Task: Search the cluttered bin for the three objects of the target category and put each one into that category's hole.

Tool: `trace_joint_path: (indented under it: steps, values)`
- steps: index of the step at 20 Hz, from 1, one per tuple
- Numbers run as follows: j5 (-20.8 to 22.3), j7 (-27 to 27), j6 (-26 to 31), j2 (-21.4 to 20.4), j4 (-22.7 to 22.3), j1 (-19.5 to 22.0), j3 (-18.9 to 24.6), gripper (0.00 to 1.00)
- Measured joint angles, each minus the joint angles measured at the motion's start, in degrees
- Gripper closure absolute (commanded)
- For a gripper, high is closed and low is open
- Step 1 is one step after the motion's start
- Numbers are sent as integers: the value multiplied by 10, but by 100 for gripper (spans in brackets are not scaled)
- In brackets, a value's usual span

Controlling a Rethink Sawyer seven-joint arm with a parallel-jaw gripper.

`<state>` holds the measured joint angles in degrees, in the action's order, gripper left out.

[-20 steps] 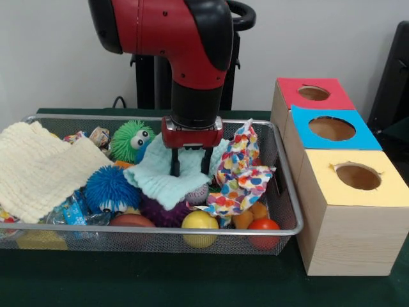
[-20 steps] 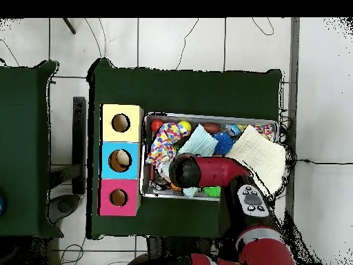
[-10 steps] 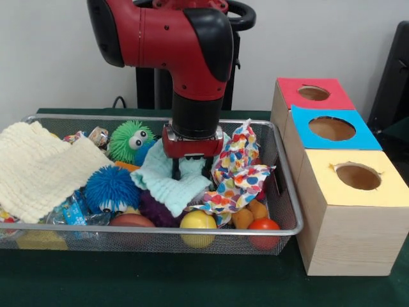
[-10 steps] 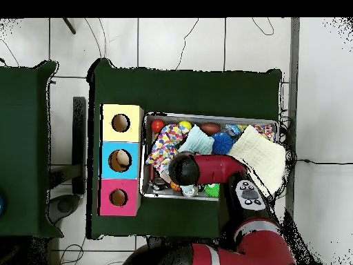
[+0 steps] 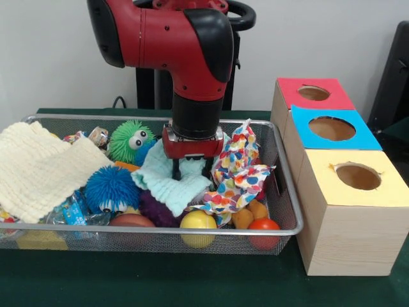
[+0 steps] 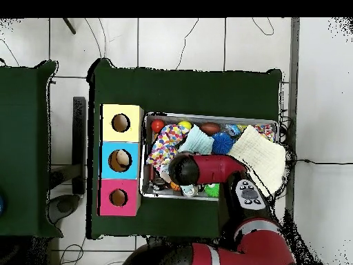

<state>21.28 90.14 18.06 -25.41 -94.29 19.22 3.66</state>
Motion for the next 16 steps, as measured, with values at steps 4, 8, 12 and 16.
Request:
trace_joint_path:
  steps: [4, 8, 12, 16]
  values:
    - [4, 0, -1, 4, 1, 0, 0, 100]
    - [10, 0, -6, 13, 3, 0, 1, 100]
    - [16, 0, -8, 15, 5, 0, 2, 100]
    - [16, 0, -8, 16, 6, 0, 2, 100]
